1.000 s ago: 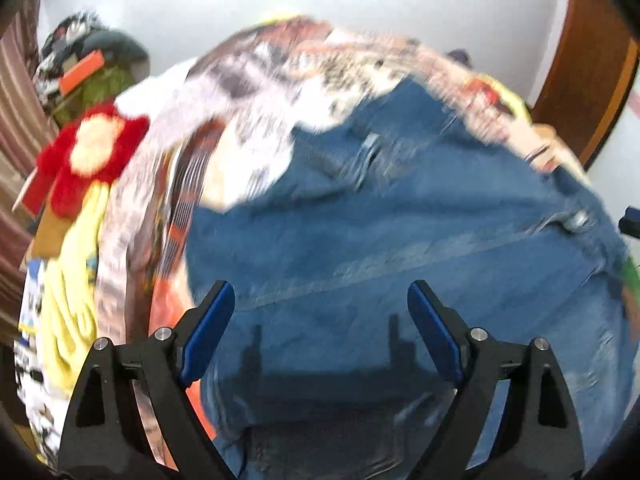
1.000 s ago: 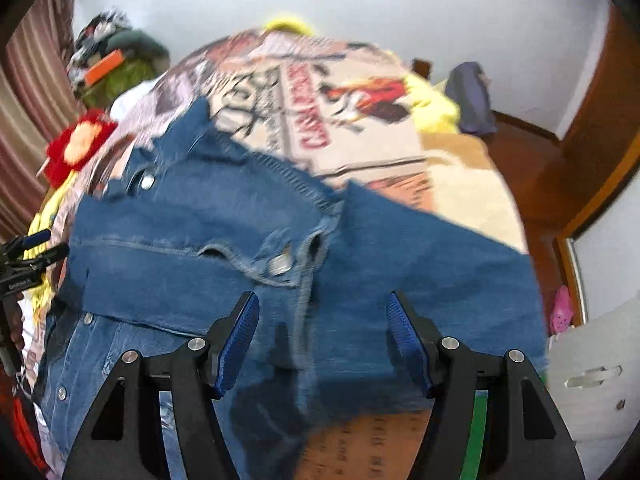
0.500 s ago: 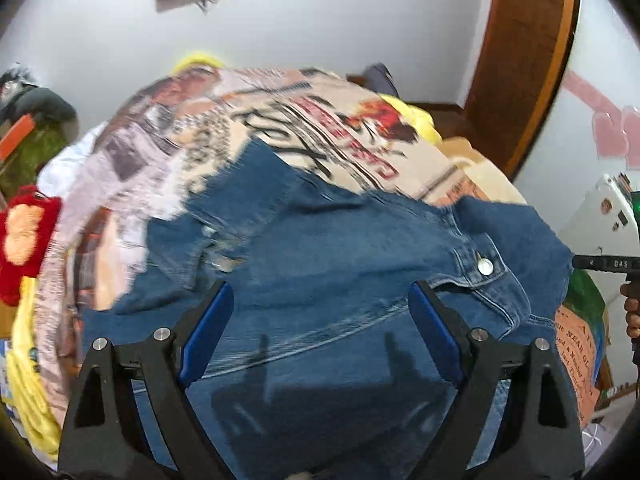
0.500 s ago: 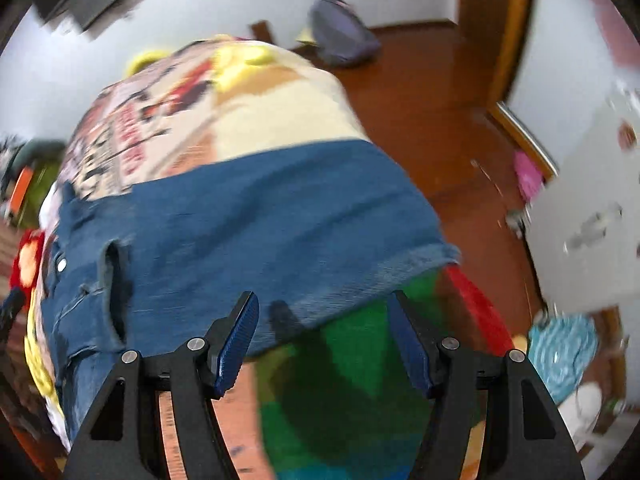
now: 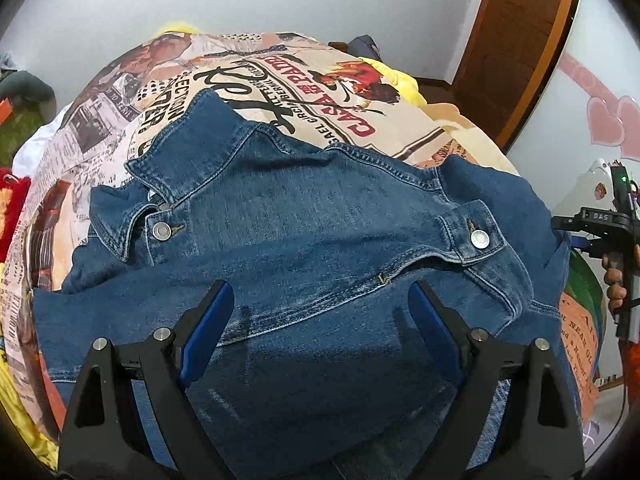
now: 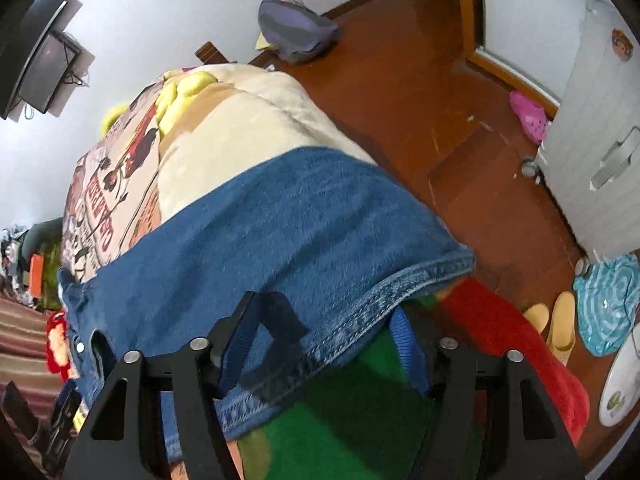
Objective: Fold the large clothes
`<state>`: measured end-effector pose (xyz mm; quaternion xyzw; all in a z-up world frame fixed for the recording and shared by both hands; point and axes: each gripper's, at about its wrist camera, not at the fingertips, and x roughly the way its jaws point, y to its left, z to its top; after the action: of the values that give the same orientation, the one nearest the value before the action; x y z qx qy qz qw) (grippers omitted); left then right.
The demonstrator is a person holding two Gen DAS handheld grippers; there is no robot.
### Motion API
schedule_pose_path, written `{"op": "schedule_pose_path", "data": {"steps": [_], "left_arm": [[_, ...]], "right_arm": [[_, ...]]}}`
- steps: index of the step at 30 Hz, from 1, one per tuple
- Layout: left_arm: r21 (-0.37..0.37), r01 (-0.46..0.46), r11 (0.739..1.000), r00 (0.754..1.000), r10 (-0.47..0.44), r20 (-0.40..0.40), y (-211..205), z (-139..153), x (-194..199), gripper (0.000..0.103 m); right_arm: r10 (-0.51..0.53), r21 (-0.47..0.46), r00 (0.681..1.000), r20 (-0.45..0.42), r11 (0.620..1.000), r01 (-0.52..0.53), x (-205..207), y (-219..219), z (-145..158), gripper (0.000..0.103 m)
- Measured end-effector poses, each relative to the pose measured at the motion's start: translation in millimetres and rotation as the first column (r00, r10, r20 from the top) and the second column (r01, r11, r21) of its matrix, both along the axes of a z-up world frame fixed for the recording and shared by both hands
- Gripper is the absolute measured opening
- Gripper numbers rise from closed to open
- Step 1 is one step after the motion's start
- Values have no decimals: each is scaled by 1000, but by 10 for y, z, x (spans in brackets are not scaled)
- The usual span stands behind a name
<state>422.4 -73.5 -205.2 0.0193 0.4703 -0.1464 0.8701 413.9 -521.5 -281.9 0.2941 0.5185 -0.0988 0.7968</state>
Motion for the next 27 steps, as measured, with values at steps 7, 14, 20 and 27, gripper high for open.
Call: {"op": "schedule_pose_path", "data": {"steps": [7, 14, 20, 27], "left_arm": [[0, -15, 1000, 1000, 15, 23, 81, 94, -29, 89], [-14, -40, 999, 997, 40, 62, 217, 277, -101, 89], [-29, -51, 998, 992, 54, 111, 337, 471, -203, 89], [-43, -87, 995, 983, 93, 161, 633, 685, -365, 89]], "right_arm": [[31, -156, 998, 63, 988, -21, 62, 177, 237, 12], [171, -222, 952, 253, 968, -115, 68, 677, 959, 8], [308, -244, 888, 341, 941, -232, 201, 1326, 1488, 8], [460, -221, 794, 396, 888, -404, 305, 2277, 1827, 8]]}}
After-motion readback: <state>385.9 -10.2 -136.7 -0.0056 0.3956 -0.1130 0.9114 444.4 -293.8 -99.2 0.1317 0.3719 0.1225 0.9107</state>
